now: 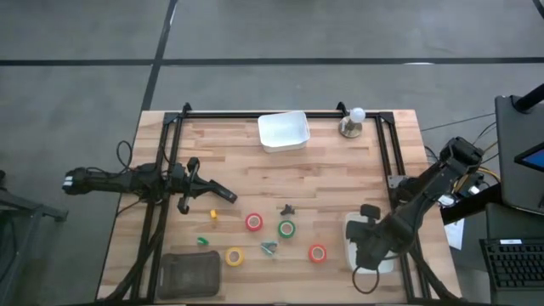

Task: Pick and place Stapler, Stapler remover, tape
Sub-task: Put the light blue staple remover into the bottom white bin

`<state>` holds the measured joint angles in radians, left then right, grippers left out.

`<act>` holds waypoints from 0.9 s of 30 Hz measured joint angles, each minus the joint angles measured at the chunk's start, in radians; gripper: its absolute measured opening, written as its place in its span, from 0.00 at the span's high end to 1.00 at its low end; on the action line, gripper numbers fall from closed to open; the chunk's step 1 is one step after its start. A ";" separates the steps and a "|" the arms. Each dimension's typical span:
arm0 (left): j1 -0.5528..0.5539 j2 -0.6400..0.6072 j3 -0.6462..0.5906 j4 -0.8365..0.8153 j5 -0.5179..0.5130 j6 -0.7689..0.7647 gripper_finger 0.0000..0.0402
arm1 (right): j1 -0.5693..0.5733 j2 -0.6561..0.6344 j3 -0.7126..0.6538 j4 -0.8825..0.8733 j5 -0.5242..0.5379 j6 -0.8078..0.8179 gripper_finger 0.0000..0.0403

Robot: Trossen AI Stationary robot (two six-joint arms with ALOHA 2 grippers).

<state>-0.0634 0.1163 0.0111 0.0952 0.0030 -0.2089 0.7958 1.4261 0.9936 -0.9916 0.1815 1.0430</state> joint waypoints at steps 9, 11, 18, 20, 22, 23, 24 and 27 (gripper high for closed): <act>0.000 0.000 0.000 0.000 0.000 0.000 0.98 | 0.010 0.000 -0.103 0.056 -0.008 0.050 0.98; 0.000 0.000 0.000 0.000 0.000 0.000 0.98 | 0.010 0.000 -0.118 0.060 -0.016 0.055 0.98; 0.000 0.000 0.000 0.000 0.000 0.000 0.98 | 0.010 0.000 -0.168 0.117 -0.061 0.083 0.98; 0.000 0.000 0.000 0.000 0.000 0.000 0.98 | 0.012 0.000 -0.176 0.138 -0.076 0.089 0.98; 0.000 0.000 0.000 0.000 0.000 0.000 0.98 | 0.012 0.000 -0.181 0.142 -0.078 0.095 0.98; 0.000 0.000 0.000 0.000 0.000 0.000 0.98 | 0.012 0.000 -0.183 0.142 -0.078 0.095 0.98; 0.000 0.000 0.000 0.000 0.000 0.000 0.98 | 0.012 0.000 -0.185 0.142 -0.077 0.093 0.98; 0.000 0.000 0.000 0.000 0.000 0.000 0.98 | 0.012 0.000 -0.200 0.134 -0.077 0.093 0.98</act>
<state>-0.0631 0.1164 0.0112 0.0956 0.0031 -0.2089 0.8074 1.4262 0.7932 -0.8572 0.1043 1.1359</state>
